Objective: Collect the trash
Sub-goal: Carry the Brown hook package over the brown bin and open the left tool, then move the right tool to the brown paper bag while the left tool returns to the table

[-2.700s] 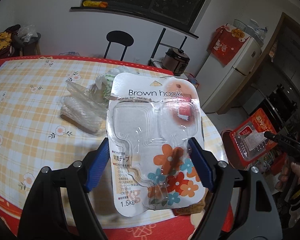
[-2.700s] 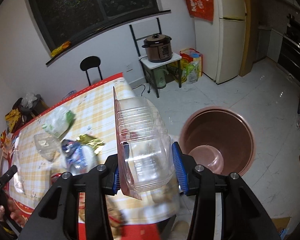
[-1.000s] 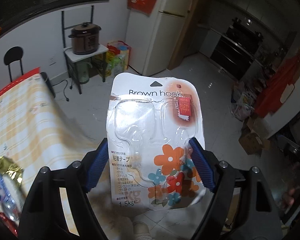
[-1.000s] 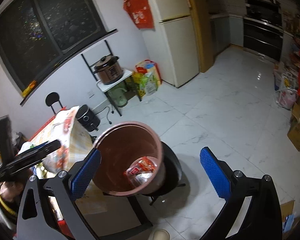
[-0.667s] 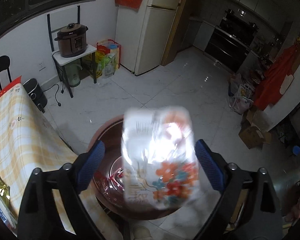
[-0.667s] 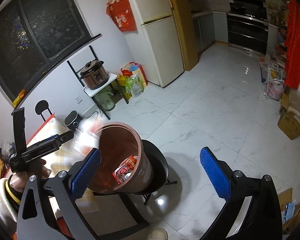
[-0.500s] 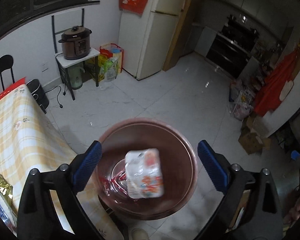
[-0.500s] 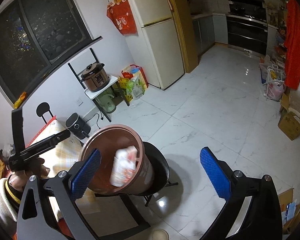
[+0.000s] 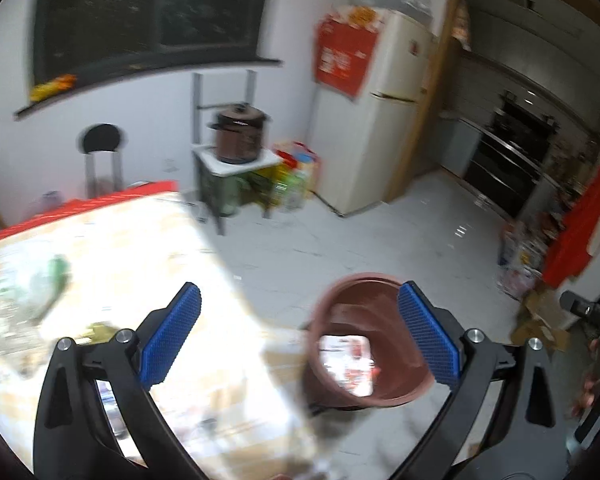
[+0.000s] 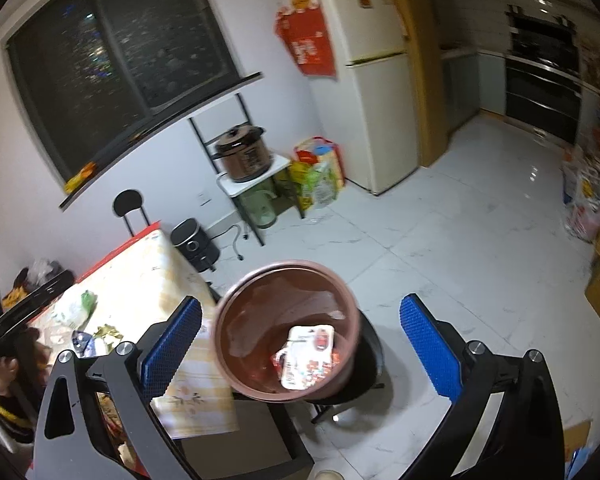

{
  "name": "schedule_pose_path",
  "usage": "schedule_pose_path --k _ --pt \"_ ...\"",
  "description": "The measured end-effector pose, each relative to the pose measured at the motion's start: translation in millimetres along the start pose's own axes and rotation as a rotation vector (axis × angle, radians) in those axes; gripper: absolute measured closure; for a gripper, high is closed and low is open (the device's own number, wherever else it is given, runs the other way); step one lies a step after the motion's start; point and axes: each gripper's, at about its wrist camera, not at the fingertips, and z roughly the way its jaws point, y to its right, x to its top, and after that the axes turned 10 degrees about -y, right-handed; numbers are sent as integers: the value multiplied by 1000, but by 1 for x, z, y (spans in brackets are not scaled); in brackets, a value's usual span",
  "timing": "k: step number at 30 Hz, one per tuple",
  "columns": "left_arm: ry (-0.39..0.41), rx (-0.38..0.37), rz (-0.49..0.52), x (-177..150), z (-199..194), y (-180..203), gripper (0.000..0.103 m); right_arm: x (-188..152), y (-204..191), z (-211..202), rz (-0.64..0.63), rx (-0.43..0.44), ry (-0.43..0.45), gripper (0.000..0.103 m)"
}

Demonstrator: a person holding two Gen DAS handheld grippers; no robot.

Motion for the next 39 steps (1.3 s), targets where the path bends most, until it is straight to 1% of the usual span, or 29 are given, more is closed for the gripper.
schedule_pose_path --k 2,4,5,7,8,11,12,14,17,20,23,27,31,36,39 --pt "31 60 -42 -11 -28 -30 6 5 -16 3 -28 16 -4 5" --pt "52 103 -81 -21 -49 -55 6 9 -38 9 -63 37 -8 5" --pt "67 141 -117 -30 -65 -76 6 9 -46 11 -75 46 -8 5" --pt "77 186 -161 -43 -84 -103 6 9 -71 17 -107 72 -9 5" --pt "79 212 -195 -53 -97 -123 6 9 -80 19 -117 79 -12 5" --pt "79 263 -278 -77 -121 -163 6 4 -125 34 -177 114 -44 5" --pt "75 284 -318 -88 -130 -181 6 2 -140 37 -196 124 -55 5" --pt "64 307 -366 -106 -143 -207 6 -3 -168 42 -235 151 -71 5" --pt "41 337 -408 -128 -153 -239 6 -12 -206 50 -283 169 -95 5" --pt "20 327 -437 -150 -159 -261 6 -25 -244 60 -323 188 -132 5" --pt "-2 318 -441 -166 -157 -277 6 -40 -272 67 -359 184 -164 5" --pt "-35 269 -435 -180 -144 -287 6 -66 -311 77 -416 170 -220 5" --pt "-70 218 -427 -189 -128 -297 6 -86 -334 87 -464 134 -267 5" --pt "-103 160 -419 -199 -109 -309 6 -109 -345 103 -487 77 -334 5" --pt "-128 131 -423 -201 -98 -315 6 -123 -352 111 -515 57 -381 5"
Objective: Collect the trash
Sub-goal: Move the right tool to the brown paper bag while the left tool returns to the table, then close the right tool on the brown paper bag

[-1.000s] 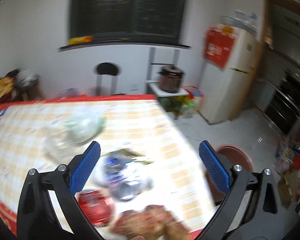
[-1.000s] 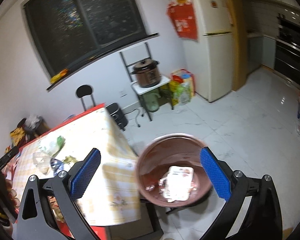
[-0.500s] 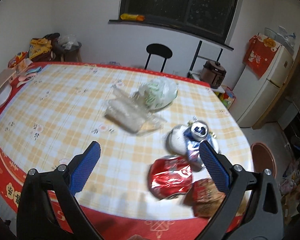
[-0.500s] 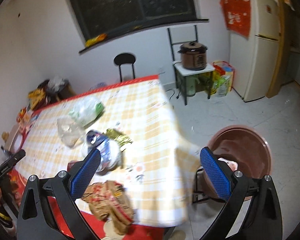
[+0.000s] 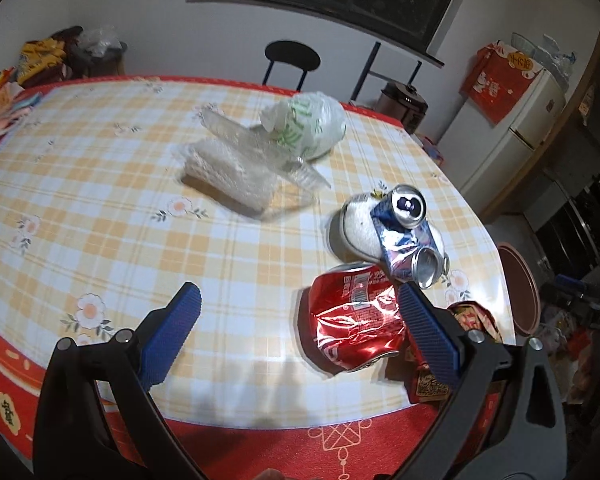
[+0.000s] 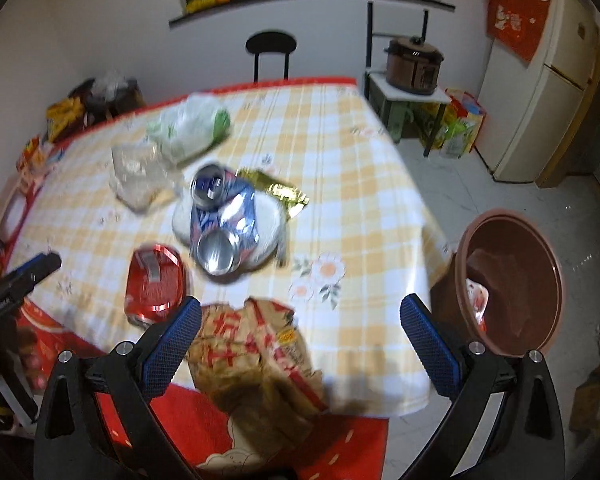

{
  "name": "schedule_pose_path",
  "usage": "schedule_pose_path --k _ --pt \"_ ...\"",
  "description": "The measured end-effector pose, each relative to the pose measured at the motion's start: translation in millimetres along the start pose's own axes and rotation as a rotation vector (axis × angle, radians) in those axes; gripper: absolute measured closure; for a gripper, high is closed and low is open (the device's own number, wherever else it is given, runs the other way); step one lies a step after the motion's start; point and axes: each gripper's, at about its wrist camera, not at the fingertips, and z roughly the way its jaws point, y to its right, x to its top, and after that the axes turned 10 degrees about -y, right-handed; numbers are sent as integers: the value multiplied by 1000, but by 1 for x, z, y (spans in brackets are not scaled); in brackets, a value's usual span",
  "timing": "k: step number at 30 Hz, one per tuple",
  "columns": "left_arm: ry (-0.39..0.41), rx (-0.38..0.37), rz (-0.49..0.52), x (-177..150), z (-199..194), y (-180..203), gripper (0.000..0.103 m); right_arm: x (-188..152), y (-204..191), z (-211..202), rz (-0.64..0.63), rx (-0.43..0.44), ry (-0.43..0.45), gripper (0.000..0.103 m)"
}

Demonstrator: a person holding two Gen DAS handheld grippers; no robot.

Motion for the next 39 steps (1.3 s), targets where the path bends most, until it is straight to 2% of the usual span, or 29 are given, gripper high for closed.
schedule_pose_path --k 3,6,13,17,25,30,39 --pt "-37 -31 9 2 11 -2 6 -4 -16 14 -48 16 -53 5" --pt "-42 -53 31 3 16 -1 6 -8 -29 27 -94 4 -99 5" --pt "-90 -88 50 0 31 5 6 -15 -42 49 -133 -27 -175 5" --pt "-115 -108 51 -2 39 6 6 -15 -47 59 -173 -53 -197 5" --pt "-121 -95 14 -3 40 -2 6 -22 -68 70 -323 -69 -238 5" --pt "-128 -85 9 -6 40 -1 6 -24 -65 82 -341 -99 -265 5" --pt "-134 -83 21 -10 40 5 6 -25 -58 96 -306 -46 -259 5"
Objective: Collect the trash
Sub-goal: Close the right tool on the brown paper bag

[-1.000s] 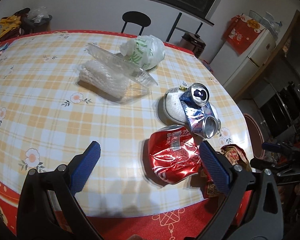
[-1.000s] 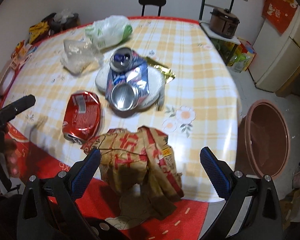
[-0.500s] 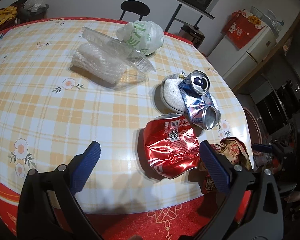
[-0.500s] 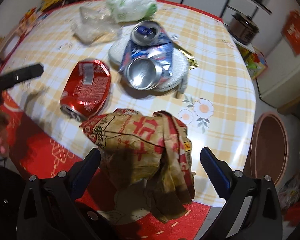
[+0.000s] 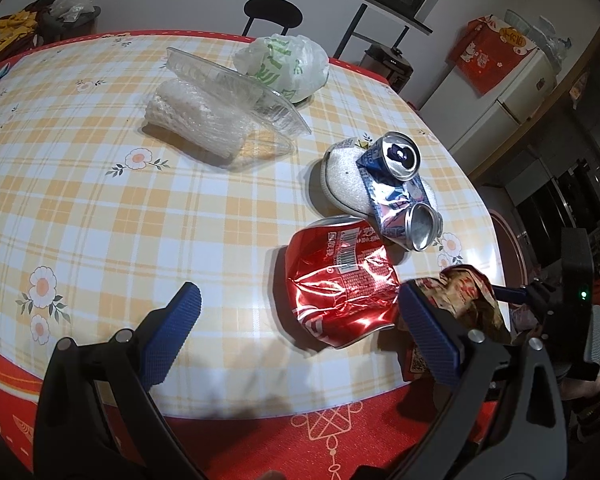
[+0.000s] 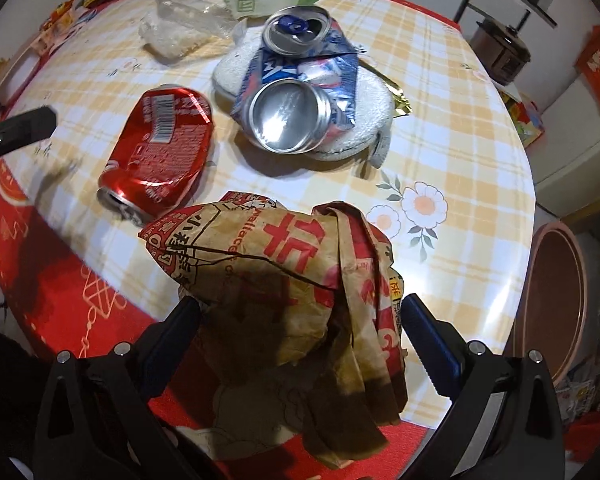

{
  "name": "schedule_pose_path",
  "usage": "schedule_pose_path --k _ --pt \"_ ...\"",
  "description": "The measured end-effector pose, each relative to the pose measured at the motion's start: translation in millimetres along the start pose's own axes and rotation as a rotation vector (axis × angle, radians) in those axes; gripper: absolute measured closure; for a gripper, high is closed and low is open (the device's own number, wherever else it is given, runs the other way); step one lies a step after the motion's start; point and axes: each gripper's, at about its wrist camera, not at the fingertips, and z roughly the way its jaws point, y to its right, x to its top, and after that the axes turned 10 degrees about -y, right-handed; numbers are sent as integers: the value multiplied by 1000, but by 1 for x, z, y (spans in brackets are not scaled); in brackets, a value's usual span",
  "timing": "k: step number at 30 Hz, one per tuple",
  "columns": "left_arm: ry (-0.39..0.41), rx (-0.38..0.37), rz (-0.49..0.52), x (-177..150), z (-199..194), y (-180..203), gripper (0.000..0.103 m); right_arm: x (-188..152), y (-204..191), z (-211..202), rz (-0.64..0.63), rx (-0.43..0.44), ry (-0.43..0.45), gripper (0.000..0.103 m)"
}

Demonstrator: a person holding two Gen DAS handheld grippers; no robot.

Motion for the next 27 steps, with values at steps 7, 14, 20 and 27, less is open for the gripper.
schedule_pose_path --k 7,14,20,27 --pt "-6 -10 21 -3 -1 6 6 2 6 6 66 38 9 4" --pt "-15 -26 14 -3 0 8 6 1 13 0 109 86 22 12" --pt "-29 -39 13 -3 5 11 6 -9 21 -12 149 129 57 15" --pt "-62 -75 -39 0 19 1 7 -21 34 -28 202 140 111 15"
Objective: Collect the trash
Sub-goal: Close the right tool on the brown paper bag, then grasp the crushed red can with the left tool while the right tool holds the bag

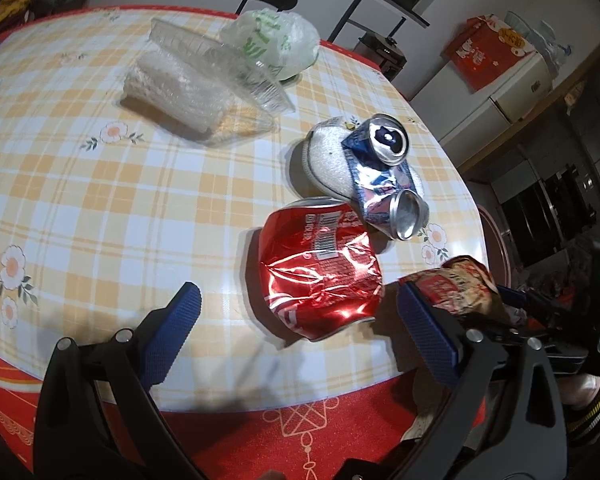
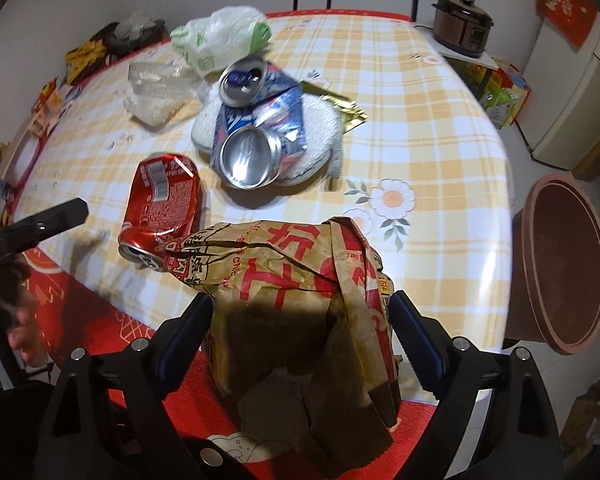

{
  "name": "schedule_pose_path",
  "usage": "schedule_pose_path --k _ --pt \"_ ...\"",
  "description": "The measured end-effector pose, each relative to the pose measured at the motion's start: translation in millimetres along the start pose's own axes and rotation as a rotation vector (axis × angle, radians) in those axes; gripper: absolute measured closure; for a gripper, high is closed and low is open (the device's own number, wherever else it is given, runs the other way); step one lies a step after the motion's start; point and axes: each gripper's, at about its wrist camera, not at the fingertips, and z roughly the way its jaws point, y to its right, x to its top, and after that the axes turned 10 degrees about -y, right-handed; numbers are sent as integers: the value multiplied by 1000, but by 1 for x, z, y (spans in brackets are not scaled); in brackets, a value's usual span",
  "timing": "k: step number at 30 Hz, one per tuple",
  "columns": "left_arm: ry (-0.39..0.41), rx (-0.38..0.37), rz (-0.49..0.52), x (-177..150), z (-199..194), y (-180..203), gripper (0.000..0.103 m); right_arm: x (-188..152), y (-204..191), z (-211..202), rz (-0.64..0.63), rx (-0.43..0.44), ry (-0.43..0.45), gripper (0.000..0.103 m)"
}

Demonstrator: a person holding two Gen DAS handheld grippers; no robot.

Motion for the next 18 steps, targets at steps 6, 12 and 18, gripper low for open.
schedule_pose_path --k 6,12,18 --pt "-76 -44 -53 4 23 -13 19 -6 10 -9 42 3 25 16" --pt "-108 -62 -68 9 40 -19 28 -11 15 -7 58 6 20 16" --pt "-129 -94 -100 18 56 -26 35 -10 16 -4 64 8 11 16"
